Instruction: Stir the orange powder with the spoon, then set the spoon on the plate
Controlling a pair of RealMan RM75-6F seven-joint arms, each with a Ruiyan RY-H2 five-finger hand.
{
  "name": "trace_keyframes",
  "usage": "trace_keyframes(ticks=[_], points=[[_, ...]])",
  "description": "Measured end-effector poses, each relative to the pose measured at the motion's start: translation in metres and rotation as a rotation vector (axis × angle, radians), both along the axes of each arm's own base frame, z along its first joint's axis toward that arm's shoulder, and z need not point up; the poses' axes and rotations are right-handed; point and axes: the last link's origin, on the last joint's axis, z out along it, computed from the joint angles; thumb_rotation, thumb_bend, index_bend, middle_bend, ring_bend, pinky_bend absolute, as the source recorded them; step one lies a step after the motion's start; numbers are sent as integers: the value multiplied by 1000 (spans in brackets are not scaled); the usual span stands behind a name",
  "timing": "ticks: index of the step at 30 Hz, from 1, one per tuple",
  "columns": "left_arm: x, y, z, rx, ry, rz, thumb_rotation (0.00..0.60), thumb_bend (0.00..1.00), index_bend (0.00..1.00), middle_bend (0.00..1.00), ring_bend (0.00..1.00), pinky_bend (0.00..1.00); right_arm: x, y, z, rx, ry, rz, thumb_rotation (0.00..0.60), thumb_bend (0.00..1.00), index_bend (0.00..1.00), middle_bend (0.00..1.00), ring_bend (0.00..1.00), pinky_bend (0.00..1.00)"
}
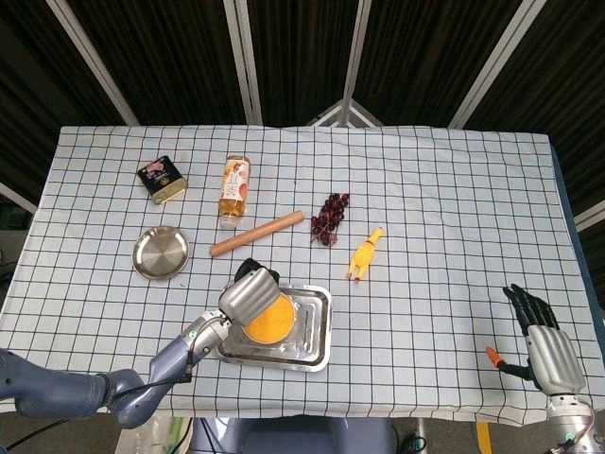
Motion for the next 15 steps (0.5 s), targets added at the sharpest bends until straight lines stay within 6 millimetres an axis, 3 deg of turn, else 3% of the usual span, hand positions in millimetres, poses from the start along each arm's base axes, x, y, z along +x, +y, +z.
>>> trace_keyframes(ticks=[15], points=[[16,-19,-12,-59,-53,-27,600,593,811,1000,1000,1000,0,0,0,1,2,-2,600,317,0,0,0,0]])
